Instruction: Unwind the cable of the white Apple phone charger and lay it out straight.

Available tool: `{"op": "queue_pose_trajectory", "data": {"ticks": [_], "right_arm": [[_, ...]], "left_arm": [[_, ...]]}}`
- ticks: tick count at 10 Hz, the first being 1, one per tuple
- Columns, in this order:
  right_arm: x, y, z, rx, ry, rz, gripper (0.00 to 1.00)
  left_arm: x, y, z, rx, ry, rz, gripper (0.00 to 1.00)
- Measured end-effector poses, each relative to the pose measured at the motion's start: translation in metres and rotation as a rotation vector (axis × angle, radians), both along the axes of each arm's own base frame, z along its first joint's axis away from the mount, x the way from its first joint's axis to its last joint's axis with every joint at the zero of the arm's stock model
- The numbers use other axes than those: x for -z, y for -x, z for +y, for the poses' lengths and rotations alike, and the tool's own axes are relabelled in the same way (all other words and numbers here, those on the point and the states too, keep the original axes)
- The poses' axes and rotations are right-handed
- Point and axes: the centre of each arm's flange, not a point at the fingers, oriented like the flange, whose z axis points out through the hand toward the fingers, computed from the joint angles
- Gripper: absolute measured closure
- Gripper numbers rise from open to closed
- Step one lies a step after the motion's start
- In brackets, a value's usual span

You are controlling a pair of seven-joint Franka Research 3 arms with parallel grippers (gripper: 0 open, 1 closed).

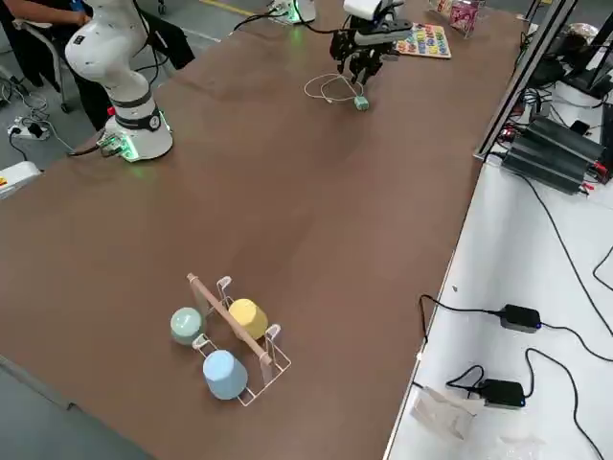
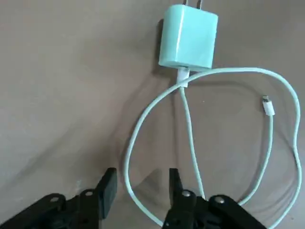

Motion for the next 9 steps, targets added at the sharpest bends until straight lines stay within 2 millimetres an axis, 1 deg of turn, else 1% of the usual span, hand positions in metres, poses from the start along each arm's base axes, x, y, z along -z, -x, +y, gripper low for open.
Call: {"op": "queue_pose_trajectory", "data": {"ticks": [1, 2, 3, 5, 6, 7, 8, 9], "right_arm": [[0.000, 0.000, 0.002, 0.000, -0.005, -0.002, 0.00], [0.000, 0.002, 0.009, -0.008, -0.017, 0.001, 0.00], [0.005, 0.004, 0.023, -0.008, -0.024, 0.006, 0.00], [0.028, 0.005, 0.059, 0.034, -0.024, 0.008, 0.00], [0.042, 0.005, 0.074, 0.063, -0.020, 0.017, 0.00], [0.053, 0.006, 0.084, 0.092, -0.013, 0.032, 0.00], [0.062, 0.008, 0.092, 0.112, -0.006, 0.046, 0.00], [0.068, 0.011, 0.105, 0.134, -0.005, 0.047, 0.00]], "left_arm": [[0.002, 0.001, 0.000, -0.001, 0.001, 0.000, 0.48], [0.003, 0.002, 0.000, -0.001, 0.001, 0.001, 0.46], [0.005, 0.002, 0.000, -0.001, 0.002, 0.000, 0.46], [0.007, 0.002, 0.000, -0.005, 0.008, -0.004, 0.48], [0.007, 0.001, 0.000, -0.007, 0.009, -0.006, 0.52], [0.007, 0.001, 0.000, -0.007, 0.009, -0.006, 0.56], [0.007, 0.002, 0.000, -0.007, 0.010, -0.007, 0.63], [0.007, 0.002, -0.001, -0.006, 0.010, -0.007, 0.65]]}}
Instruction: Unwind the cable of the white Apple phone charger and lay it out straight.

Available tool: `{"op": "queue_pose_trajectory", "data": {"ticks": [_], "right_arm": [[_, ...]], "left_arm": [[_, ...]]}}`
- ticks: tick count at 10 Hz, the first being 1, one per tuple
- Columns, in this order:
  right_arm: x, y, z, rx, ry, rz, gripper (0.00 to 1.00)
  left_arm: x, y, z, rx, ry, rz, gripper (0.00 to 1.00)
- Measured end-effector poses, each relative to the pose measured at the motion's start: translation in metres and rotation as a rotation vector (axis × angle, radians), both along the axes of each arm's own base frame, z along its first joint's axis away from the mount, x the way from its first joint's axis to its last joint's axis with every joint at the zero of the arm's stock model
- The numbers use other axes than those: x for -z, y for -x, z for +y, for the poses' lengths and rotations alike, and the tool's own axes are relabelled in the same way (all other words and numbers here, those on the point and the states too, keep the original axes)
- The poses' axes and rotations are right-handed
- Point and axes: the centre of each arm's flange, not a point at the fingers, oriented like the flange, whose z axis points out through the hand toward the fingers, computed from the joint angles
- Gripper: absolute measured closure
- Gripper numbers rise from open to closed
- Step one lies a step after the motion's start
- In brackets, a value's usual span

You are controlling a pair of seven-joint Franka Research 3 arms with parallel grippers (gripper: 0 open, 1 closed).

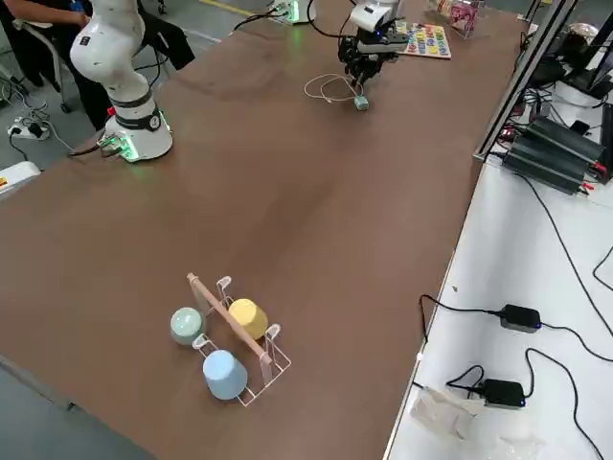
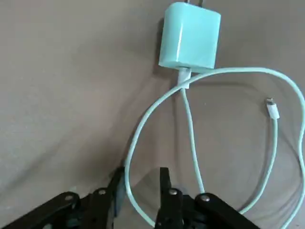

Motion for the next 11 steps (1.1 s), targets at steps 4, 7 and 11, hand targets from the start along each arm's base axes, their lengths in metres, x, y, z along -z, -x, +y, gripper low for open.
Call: {"op": "queue_pose_trajectory", "data": {"ticks": [4, 7, 11], "right_arm": [[0.032, 0.004, 0.036, 0.049, 0.001, 0.000, 0.00], [0.033, 0.002, 0.039, 0.050, -0.008, -0.016, 0.00], [0.038, 0.008, 0.050, 0.030, -0.005, -0.011, 0.00]], "left_arm": [[0.000, 0.000, 0.000, -0.001, 0.001, -0.002, 0.72], [-0.001, -0.002, 0.001, -0.003, 0.002, -0.003, 0.83], [-0.006, -0.005, 0.005, -0.006, -0.004, -0.001, 0.96]]}}
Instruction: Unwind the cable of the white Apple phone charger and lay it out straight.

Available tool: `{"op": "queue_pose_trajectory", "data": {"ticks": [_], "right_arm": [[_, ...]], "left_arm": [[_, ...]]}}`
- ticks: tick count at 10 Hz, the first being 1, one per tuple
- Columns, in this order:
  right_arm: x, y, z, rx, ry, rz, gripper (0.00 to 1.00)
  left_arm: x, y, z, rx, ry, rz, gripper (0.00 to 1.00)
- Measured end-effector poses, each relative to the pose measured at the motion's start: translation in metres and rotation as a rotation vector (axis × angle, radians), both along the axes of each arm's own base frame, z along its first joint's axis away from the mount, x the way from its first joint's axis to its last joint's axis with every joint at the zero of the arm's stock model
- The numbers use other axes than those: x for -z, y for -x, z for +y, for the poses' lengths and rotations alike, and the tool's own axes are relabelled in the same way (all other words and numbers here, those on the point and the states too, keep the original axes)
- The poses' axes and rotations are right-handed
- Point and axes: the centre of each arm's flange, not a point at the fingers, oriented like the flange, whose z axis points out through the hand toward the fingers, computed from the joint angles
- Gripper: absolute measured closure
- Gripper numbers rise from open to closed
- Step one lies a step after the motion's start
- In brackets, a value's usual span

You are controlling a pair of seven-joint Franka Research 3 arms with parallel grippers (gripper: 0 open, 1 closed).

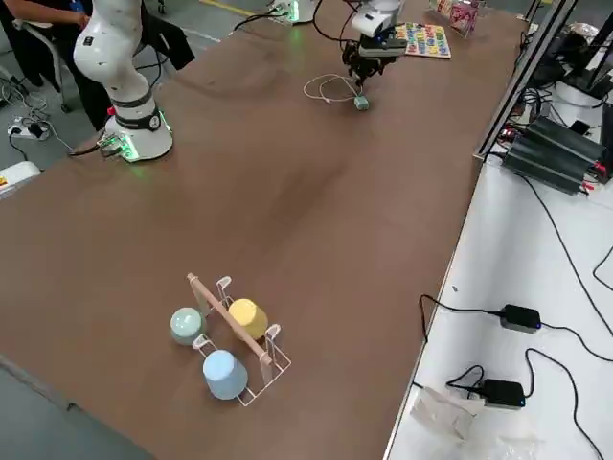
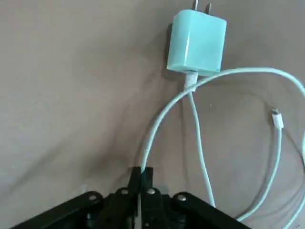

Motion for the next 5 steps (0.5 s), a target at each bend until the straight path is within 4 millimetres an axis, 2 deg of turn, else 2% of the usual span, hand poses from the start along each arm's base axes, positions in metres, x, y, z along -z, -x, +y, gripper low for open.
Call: {"op": "queue_pose_trajectory", "data": {"ticks": [3, 5], "right_arm": [[0.000, -0.001, 0.000, 0.001, -0.001, -0.004, 0.00], [0.001, -0.001, 0.001, 0.000, -0.004, -0.010, 0.00]], "left_arm": [[-0.018, 0.000, 0.004, 0.023, -0.041, 0.041, 0.96], [-0.051, -0.007, 0.016, 0.038, -0.094, 0.081, 0.96]]}}
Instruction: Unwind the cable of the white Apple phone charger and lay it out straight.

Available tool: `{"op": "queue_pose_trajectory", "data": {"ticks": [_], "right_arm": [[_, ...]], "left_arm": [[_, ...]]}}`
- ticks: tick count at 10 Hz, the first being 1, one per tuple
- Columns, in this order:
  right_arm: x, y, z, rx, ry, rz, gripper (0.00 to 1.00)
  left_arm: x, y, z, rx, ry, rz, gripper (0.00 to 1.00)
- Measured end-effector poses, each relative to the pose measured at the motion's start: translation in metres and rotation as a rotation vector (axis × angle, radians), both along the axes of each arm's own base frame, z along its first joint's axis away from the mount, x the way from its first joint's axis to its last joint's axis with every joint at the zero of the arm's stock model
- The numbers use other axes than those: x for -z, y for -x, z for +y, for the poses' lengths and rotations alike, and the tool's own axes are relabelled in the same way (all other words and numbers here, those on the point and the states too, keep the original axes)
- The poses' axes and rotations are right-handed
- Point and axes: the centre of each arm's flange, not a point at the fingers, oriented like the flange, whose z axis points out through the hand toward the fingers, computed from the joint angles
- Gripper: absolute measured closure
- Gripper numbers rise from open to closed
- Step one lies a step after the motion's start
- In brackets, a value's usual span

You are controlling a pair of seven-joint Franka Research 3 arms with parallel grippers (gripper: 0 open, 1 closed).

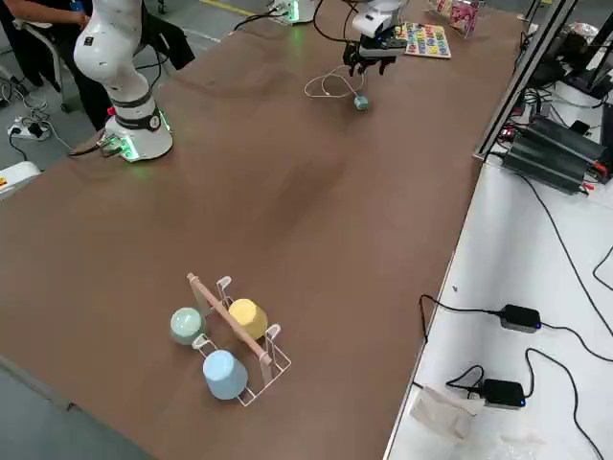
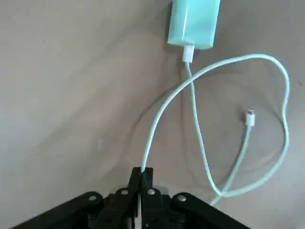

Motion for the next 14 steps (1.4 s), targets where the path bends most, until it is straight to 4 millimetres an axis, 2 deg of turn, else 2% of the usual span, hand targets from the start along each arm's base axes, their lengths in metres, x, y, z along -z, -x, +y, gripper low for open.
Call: {"op": "queue_pose_trajectory", "data": {"ticks": [3, 6, 8, 10, 11, 13, 14], "right_arm": [[0.007, 0.009, 0.017, -0.019, 0.002, 0.005, 0.00], [0.017, 0.013, 0.032, -0.008, -0.004, -0.006, 0.00], [0.040, 0.027, 0.059, -0.023, 0.001, 0.003, 0.00], [0.085, 0.047, 0.088, -0.080, 0.046, 0.037, 0.00], [0.102, 0.055, 0.099, -0.101, 0.062, 0.047, 0.00], [0.110, 0.053, 0.106, -0.103, 0.070, 0.043, 0.00], [0.108, 0.051, 0.107, -0.099, 0.067, 0.038, 0.00]], "left_arm": [[-0.048, -0.009, 0.019, 0.002, -0.056, 0.028, 0.96], [-0.092, 0.003, 0.024, 0.019, -0.120, 0.058, 0.96], [-0.141, 0.017, 0.023, 0.019, -0.182, 0.079, 0.96], [-0.174, 0.046, -0.001, 0.037, -0.207, 0.054, 0.96], [-0.182, 0.065, -0.017, 0.062, -0.225, 0.057, 0.96], [-0.192, 0.103, -0.040, 0.125, -0.271, 0.083, 0.96], [-0.197, 0.114, -0.045, 0.143, -0.283, 0.078, 0.96]]}}
